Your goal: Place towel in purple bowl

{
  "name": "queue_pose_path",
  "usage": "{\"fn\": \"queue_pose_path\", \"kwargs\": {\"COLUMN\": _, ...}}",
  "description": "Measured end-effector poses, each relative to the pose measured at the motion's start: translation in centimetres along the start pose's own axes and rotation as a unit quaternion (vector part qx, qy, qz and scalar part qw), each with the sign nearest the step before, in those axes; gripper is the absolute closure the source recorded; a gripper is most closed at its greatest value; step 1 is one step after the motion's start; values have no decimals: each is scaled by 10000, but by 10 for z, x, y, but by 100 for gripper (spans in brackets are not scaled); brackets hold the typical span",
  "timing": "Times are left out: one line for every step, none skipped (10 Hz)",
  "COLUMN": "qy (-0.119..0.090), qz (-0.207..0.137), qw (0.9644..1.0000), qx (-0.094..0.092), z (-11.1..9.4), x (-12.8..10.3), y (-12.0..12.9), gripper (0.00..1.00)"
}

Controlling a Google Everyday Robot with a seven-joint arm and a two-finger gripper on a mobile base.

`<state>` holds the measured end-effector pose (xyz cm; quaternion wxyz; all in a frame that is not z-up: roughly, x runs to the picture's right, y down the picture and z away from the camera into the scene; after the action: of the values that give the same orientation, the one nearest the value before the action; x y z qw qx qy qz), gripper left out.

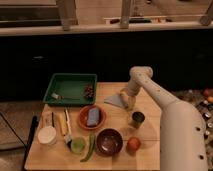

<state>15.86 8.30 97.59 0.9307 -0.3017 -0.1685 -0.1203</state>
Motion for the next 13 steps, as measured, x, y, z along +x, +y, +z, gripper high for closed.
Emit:
{"fn": "queue_pose_path", "kwargs": {"qy": 0, "qz": 0, "qw": 10000, "qx": 0, "z": 0, "x": 0, "y": 0, "gripper": 22}}
{"fn": "queue_pose_path", "kwargs": {"qy": -1, "qz": 0, "qw": 10000, "qx": -25, "z": 0, "x": 0, "y": 1, "gripper": 24}}
{"fn": "queue_pose_path", "kwargs": {"qy": -2, "qz": 1, "qw": 10000, "qx": -24, "z": 0, "x": 0, "y": 1, "gripper": 22}}
{"fn": "queue_pose_path", "kwargs": {"qy": -1, "qz": 1, "qw": 10000, "qx": -17, "z": 0, "x": 0, "y": 1, "gripper": 20}}
{"fn": "queue_pose_path", "kwargs": {"qy": 0, "qz": 3, "qw": 10000, "qx": -4, "z": -1, "x": 0, "y": 0, "gripper": 20}}
{"fn": "queue_pose_path", "kwargs": {"qy": 1, "qz": 2, "qw": 10000, "qx": 0, "z": -1, "x": 0, "y": 0, "gripper": 20}}
{"fn": "queue_pose_path", "kwargs": {"qy": 2, "qz": 1, "qw": 10000, "qx": 2, "z": -1, "x": 0, "y": 0, "gripper": 20}}
{"fn": "queue_pose_path", "kwargs": {"qy": 102, "qz": -63, "qw": 9999, "qx": 25, "z": -3, "x": -3, "y": 3, "gripper": 22}}
{"fn": "queue_pose_path", "kwargs": {"qy": 178, "qz": -134, "qw": 9997, "qx": 52, "z": -7, "x": -10, "y": 6, "gripper": 27}}
{"fn": "queue_pose_path", "kwargs": {"qy": 250, "qz": -212, "qw": 9994, "qx": 98, "z": -13, "x": -20, "y": 6, "gripper": 34}}
{"fn": "queue_pose_path", "kwargs": {"qy": 310, "qz": -350, "qw": 9988, "qx": 132, "z": -15, "x": -36, "y": 5, "gripper": 48}}
{"fn": "queue_pose_path", "kwargs": {"qy": 358, "qz": -412, "qw": 9984, "qx": 140, "z": -19, "x": -39, "y": 7, "gripper": 53}}
{"fn": "queue_pose_path", "kwargs": {"qy": 371, "qz": -438, "qw": 9982, "qx": 147, "z": -21, "x": -40, "y": 8, "gripper": 52}}
